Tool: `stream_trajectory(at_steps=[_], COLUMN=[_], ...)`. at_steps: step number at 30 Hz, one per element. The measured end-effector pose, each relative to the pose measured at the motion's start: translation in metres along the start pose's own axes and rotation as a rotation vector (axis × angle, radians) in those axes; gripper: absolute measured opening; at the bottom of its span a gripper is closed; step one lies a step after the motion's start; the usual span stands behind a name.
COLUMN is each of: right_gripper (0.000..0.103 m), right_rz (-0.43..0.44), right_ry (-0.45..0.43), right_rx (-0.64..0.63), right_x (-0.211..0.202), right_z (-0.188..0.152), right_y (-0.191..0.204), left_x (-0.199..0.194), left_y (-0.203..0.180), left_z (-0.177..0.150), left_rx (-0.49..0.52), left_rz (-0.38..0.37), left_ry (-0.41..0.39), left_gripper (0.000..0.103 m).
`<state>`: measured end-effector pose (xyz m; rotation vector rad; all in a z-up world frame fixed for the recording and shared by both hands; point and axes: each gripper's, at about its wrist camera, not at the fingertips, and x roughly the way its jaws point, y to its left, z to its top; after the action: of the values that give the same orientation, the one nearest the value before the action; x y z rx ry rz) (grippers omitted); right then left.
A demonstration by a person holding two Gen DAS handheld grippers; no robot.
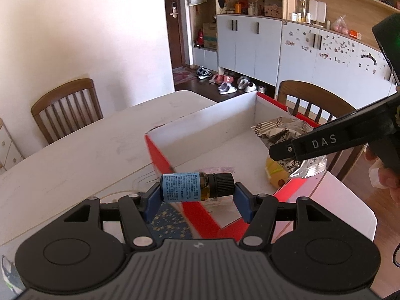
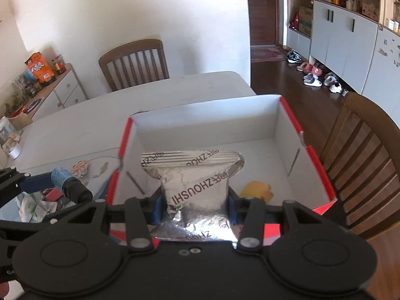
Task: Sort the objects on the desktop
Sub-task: 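Carry the bottle and foil pouch over the red shoebox with both tools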
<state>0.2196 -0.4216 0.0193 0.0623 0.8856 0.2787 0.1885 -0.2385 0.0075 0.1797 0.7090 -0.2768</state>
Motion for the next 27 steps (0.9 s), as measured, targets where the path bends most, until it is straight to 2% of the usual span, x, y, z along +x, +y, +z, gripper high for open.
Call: stream_trajectory(at_steps=[10, 18, 23, 27], right_gripper=[0.046, 0.048, 0.045, 0.045], right_rz=[-0.021, -0.027, -0.027, -0.01], right_ry=[0.021, 0.046, 0.062, 0.101], right_rx=[0.015, -0.008, -0.048, -0.025], right_x=[0.015, 0.038, 0.056, 0.075], right_z=[0.01, 0.021, 0.028, 0.035], right_y=[-0.035, -0.047, -0.046, -0.048], left_x=[0.035, 0.066, 0.088, 0.103], left_y=[-0.029, -0.044, -0.049, -0.051], left_z=[0.016, 0.024, 0.026, 0.028], left_rx=[0.053, 0.103, 0.115, 0.122], left_rz=[-0.023, -0.012, -0.025, -0.046], left_ry=[0.038, 0.08, 0.129, 0.168], left_gripper=[0.061, 0.061, 0.061, 0.061])
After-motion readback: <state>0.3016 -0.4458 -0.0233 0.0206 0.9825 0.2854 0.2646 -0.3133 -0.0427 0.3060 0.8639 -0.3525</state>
